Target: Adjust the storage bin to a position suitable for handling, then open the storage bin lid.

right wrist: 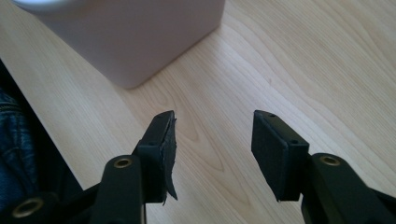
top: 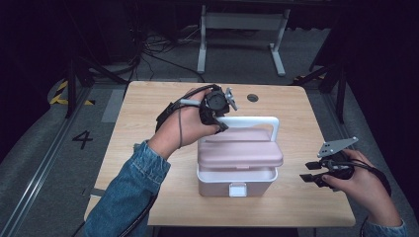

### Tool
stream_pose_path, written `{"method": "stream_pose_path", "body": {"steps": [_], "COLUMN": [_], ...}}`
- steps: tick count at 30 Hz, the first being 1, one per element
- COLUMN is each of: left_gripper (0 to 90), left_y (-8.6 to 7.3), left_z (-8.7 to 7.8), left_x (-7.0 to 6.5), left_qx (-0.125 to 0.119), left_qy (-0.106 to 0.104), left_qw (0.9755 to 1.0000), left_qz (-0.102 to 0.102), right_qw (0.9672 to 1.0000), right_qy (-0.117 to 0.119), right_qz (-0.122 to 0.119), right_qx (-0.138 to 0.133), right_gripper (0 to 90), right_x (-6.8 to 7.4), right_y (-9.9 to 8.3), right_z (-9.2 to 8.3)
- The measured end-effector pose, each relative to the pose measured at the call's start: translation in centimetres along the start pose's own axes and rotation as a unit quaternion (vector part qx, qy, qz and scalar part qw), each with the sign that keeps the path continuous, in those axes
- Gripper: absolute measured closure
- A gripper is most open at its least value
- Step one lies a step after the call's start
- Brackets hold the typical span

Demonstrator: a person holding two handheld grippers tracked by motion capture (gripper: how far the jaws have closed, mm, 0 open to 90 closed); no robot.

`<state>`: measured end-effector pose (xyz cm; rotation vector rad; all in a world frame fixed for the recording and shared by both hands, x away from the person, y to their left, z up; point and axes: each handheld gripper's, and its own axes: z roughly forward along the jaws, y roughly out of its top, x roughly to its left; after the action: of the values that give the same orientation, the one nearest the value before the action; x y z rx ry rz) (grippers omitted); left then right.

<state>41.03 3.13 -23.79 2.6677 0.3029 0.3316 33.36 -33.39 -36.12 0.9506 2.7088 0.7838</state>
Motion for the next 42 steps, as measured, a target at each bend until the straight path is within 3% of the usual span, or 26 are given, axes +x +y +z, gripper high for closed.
{"method": "stream_pose_path", "body": {"steps": [9,11,15,21,31,35,36,41,42], "left_gripper": [64.1,63.9,63.9,63.8,63.7,63.8,63.7,61.9,59.9], "left_y": [0.1,0.1,0.2,0.2,0.2,0.3,0.3,0.1,0.0], "left_z": [0.0,-0.1,-0.1,-0.1,-0.1,-0.1,-0.2,-0.2,-0.3], "left_x": [0.8,1.1,1.2,1.2,1.2,0.9,1.0,1.1,1.1], "left_qx": [-0.010,-0.008,-0.006,-0.006,-0.007,-0.004,-0.001,-0.007,-0.022], "left_qy": [-0.004,-0.004,-0.006,-0.005,-0.005,-0.006,-0.002,0.000,0.000], "left_qw": [0.9999,1.0000,1.0000,1.0000,1.0000,0.9999,1.0000,0.9999,0.9996], "left_qz": [-0.009,-0.002,-0.004,-0.004,-0.004,-0.010,-0.003,-0.011,-0.018], "right_qw": [0.9981,0.9972,0.9939,0.9886,0.9829,0.9785,0.9777,0.9756,0.9754], "right_qy": [0.025,0.028,0.038,0.048,0.066,0.076,0.079,0.078,0.078], "right_qz": [-0.018,-0.023,-0.035,-0.036,-0.040,-0.037,-0.036,-0.037,-0.037], "right_qx": [-0.053,-0.066,-0.097,-0.138,-0.167,-0.188,-0.191,-0.202,-0.203], "right_gripper": [54.7,55.6,58.5,69.8,83.7,87.4,88.0,89.6,89.6], "right_x": [1.7,2.0,2.7,3.2,3.7,3.6,3.5,3.5,3.5], "right_y": [1.5,2.0,2.9,3.9,4.9,5.2,5.2,5.4,5.5], "right_z": [-1.0,-1.1,-1.3,-1.3,-0.4,-0.1,-0.1,0.1,0.1]}}
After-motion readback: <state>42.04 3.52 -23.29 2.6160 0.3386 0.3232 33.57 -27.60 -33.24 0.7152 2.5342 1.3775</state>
